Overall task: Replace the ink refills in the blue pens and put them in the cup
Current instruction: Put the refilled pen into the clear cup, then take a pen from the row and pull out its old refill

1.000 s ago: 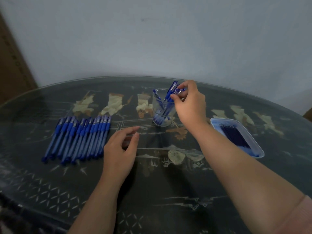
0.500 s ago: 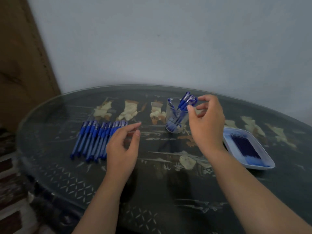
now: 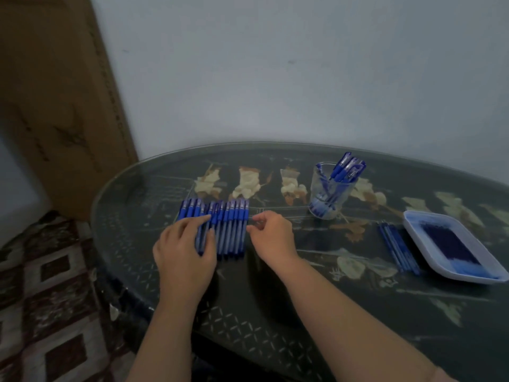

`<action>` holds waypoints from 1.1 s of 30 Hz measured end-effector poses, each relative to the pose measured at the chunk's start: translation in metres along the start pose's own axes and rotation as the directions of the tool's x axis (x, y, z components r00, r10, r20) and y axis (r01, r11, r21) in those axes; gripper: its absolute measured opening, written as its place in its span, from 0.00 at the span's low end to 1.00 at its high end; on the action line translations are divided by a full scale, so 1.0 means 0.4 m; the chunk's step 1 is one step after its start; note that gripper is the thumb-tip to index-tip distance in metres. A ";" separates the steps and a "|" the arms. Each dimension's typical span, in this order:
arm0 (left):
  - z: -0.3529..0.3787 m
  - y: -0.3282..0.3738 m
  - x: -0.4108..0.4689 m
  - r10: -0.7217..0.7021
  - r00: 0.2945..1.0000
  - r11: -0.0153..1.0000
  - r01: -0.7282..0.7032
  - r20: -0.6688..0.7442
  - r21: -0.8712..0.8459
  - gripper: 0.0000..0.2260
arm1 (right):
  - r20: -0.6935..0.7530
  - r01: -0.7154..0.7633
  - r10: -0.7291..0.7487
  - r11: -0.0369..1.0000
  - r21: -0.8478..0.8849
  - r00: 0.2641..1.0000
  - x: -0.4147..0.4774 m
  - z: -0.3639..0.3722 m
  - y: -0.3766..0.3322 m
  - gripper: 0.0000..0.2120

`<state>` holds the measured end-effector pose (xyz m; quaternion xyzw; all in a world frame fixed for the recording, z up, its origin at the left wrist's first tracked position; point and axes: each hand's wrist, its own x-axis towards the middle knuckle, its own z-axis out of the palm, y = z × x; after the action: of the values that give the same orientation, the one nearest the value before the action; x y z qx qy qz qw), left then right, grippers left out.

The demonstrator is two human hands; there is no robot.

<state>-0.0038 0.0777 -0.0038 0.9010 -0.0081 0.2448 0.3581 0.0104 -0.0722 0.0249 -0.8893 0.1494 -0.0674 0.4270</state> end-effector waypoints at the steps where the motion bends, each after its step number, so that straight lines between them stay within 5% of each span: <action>1: 0.002 -0.001 0.001 -0.006 1.000 1.000 0.006 0.010 0.010 0.13 | -0.001 -0.020 0.020 1.000 0.009 1.000 0.009 0.012 -0.008 0.12; 15: 0.011 -0.009 0.001 -0.057 0.994 0.998 0.052 0.095 0.047 0.13 | -0.057 -0.214 0.215 0.977 0.019 0.975 0.040 0.043 -0.062 0.12; 19: 0.010 -0.006 0.003 -0.083 0.988 0.996 0.077 0.127 0.052 0.14 | -0.066 -0.284 0.286 0.958 0.035 0.956 0.047 0.039 -0.072 0.04; 33: 0.010 -0.006 0.005 -0.088 0.983 0.994 0.077 0.162 0.071 0.15 | -0.079 -0.311 0.306 0.948 -0.065 0.949 0.051 0.049 -0.093 0.14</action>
<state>-0.0001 0.0771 -0.0068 0.9288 0.0076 0.1545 0.3367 0.0423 -0.0425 0.0414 -0.8679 0.3033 -0.0243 0.3926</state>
